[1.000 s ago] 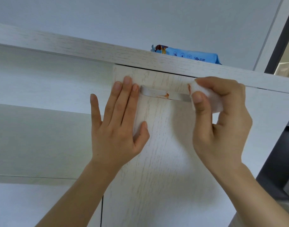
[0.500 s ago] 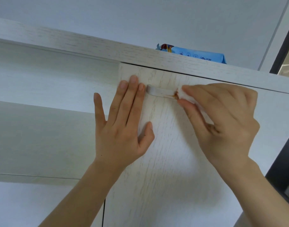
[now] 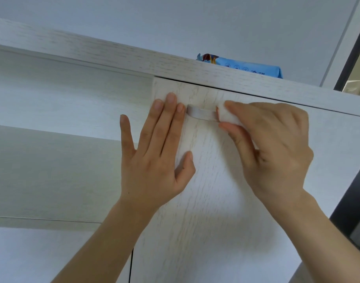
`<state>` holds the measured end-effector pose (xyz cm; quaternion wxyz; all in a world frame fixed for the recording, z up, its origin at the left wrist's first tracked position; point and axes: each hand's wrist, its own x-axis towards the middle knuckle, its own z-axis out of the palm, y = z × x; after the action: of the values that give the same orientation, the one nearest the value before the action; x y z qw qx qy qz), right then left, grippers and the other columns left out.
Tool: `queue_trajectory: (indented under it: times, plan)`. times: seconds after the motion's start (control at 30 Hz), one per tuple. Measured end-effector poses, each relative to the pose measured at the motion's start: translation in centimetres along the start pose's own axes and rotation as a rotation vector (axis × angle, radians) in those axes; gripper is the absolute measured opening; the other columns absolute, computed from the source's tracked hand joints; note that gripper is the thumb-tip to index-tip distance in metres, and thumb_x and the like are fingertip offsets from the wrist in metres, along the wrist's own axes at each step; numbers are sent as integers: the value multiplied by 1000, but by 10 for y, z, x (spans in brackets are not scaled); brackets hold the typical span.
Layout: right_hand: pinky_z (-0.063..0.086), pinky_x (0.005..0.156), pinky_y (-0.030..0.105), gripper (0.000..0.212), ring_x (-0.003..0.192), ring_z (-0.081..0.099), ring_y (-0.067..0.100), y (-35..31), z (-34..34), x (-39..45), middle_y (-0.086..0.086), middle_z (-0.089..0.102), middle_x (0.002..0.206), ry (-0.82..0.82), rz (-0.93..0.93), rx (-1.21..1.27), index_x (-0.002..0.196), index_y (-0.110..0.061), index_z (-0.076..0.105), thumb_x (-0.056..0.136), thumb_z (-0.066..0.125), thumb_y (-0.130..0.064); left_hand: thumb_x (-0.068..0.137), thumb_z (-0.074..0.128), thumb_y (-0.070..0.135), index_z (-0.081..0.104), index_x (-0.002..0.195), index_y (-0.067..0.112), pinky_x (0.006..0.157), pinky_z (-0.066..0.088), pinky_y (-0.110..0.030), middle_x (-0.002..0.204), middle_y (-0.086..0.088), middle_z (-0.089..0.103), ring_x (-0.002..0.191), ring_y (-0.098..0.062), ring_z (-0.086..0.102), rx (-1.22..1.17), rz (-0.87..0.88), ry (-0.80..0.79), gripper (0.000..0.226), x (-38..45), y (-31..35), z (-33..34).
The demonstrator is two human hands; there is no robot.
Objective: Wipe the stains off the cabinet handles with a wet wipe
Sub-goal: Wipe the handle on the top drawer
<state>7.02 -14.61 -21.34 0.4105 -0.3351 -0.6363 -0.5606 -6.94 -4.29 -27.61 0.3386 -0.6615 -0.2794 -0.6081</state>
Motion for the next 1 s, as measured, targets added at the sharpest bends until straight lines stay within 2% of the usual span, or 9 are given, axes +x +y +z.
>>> queue_trajectory:
  times: [0.13, 0.27, 0.47, 0.63, 0.73, 0.87, 1.0]
  plan:
    - [40, 82, 32, 16, 94, 58, 16, 0, 3, -1, -11, 55, 101, 7, 6, -24, 106, -6, 65, 93, 63, -14, 91, 41, 30, 30, 143, 2, 115, 3, -53, 150, -12, 26, 141, -25, 25, -11, -10, 0, 61, 0, 1, 0]
    - [39, 82, 30, 15, 91, 59, 13, -1, 5, 2, -7, 67, 97, 2, -7, -23, 102, -6, 70, 93, 62, -15, 91, 43, 30, 31, 143, 1, 115, 4, -53, 149, -12, 26, 140, -25, 26, -16, -1, 9, 61, -1, 0, 0]
    - [39, 82, 29, 14, 89, 66, 14, -13, 14, 8, -3, 72, 95, 36, 1, -18, 99, -8, 72, 93, 62, -16, 90, 45, 28, 33, 142, 1, 114, 8, -55, 148, -13, 29, 139, -26, 27, -49, -7, 31, 60, -1, 1, 1]
    - [35, 84, 27, 18, 93, 54, 14, -7, -1, 1, -16, 56, 97, 30, 176, 29, 107, -9, 64, 93, 58, -18, 90, 43, 26, 36, 140, 0, 115, 6, -52, 147, -13, 29, 139, -27, 28, -73, -16, 30, 57, -1, 0, -1]
    - [34, 86, 27, 17, 96, 53, 14, -8, -1, 1, -12, 52, 100, -29, 133, 53, 110, -17, 58, 93, 60, -17, 90, 43, 27, 34, 141, 2, 115, 5, -52, 148, -13, 28, 140, -27, 27, -72, -33, 26, 57, -2, 0, 0]
    - [36, 85, 32, 15, 95, 56, 15, -10, 6, 8, -6, 63, 98, -25, 72, 53, 103, -9, 69, 93, 62, -17, 91, 43, 27, 37, 140, 3, 115, 8, -53, 148, -14, 27, 140, -28, 27, -75, -50, 34, 56, -2, 0, 0]
    - [39, 81, 34, 12, 91, 63, 15, -13, 6, 8, -8, 67, 98, 4, 38, 4, 100, -9, 71, 92, 64, -16, 91, 43, 27, 36, 141, 3, 115, 8, -52, 148, -14, 27, 140, -27, 27, -97, -31, 30, 56, -3, -2, 0]
